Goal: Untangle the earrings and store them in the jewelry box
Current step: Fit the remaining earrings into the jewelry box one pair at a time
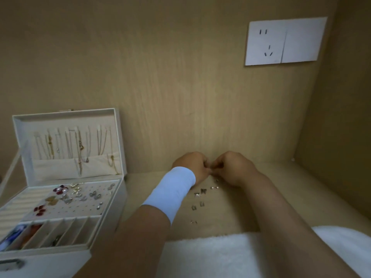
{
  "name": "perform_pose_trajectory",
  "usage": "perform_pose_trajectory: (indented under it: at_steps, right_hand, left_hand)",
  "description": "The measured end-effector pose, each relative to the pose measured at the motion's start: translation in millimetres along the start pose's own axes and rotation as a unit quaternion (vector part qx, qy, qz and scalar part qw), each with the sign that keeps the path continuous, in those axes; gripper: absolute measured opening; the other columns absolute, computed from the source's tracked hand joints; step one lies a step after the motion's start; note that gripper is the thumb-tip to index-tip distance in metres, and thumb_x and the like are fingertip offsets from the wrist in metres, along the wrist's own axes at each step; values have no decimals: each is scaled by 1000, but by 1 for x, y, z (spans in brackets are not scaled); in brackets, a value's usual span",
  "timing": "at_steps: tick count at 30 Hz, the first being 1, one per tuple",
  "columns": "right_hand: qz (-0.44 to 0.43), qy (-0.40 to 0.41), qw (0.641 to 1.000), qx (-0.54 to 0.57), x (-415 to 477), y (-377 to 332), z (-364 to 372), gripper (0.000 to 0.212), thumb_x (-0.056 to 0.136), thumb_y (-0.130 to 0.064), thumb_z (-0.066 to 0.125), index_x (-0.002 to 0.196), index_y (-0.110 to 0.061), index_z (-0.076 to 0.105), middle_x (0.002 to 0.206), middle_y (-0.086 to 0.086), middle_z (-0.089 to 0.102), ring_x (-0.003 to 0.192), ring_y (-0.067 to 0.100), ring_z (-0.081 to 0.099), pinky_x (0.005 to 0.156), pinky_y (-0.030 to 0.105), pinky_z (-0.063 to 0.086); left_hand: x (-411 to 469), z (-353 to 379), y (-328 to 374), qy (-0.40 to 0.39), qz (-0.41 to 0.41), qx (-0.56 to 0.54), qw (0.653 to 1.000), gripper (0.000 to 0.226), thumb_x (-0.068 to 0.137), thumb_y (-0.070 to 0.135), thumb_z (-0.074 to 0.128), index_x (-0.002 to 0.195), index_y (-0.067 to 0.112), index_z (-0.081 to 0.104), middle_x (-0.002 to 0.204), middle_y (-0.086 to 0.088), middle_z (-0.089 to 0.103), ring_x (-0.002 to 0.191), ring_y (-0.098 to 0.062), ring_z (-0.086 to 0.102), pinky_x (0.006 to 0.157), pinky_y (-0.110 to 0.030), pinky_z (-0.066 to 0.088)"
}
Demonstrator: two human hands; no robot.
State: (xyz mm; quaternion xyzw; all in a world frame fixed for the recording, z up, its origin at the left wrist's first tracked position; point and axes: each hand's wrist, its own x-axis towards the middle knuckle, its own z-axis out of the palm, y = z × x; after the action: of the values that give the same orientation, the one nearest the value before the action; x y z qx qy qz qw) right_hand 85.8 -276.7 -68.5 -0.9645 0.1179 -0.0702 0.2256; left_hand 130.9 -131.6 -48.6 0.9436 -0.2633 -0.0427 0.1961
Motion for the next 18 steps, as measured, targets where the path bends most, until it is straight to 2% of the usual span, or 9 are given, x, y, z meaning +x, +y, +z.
perform_pose_trajectory:
  at_steps: [3, 7, 11, 14, 16, 18]
  right_hand:
    - [9, 2, 1000, 4, 1, 0, 5, 19, 84, -38, 71, 101, -38, 78, 105, -9, 75, 99, 15, 68, 87, 30, 54]
    - [20, 18, 1000, 1, 2, 0, 7, 15, 84, -32, 72, 96, -36, 79, 103, -8, 76, 100, 16, 68, 79, 25, 49]
    - [31, 23, 999, -1, 3, -2, 7, 5, 83, -31, 73, 82, -34, 76, 103, -8, 75, 97, 17, 68, 77, 26, 48]
    - [33, 32, 999, 4, 3, -1, 4, 18, 85, -30, 71, 67, -32, 66, 96, -8, 75, 94, 17, 68, 73, 26, 45]
    - [25, 32, 999, 17, 2, -3, 3, 17, 87, -28, 67, 70, -31, 65, 86, -8, 71, 90, 18, 68, 72, 26, 45]
    - [13, 33, 998, 46, 1, -7, 2, 18, 87, -25, 65, 70, -29, 67, 79, -9, 69, 85, 17, 68, 73, 29, 52]
  left_hand:
    - [9, 9, 4, 7, -13, 21, 1000, 16, 84, 34, 63, 95, 30, 74, 99, 6, 70, 94, -21, 65, 86, -31, 52]
    - [17, 18, 1, 32, -16, 16, 999, 9, 85, 24, 63, 80, 28, 70, 93, 7, 70, 90, -20, 65, 78, -27, 50]
    - [19, 18, -1, 14, -7, 20, 1000, 14, 85, 23, 63, 73, 28, 67, 90, 5, 71, 88, -20, 66, 81, -30, 54]
    - [19, 18, -2, 14, -5, 26, 1000, 10, 84, 29, 62, 75, 25, 67, 89, 6, 71, 86, -20, 66, 81, -31, 55]
    - [17, 17, -3, 30, -8, 25, 999, 13, 83, 31, 58, 77, 24, 68, 86, 7, 70, 84, -20, 65, 78, -31, 54]
    - [12, 13, -3, 56, -19, 19, 998, 16, 82, 31, 54, 80, 23, 69, 83, 7, 69, 81, -19, 65, 74, -29, 54]
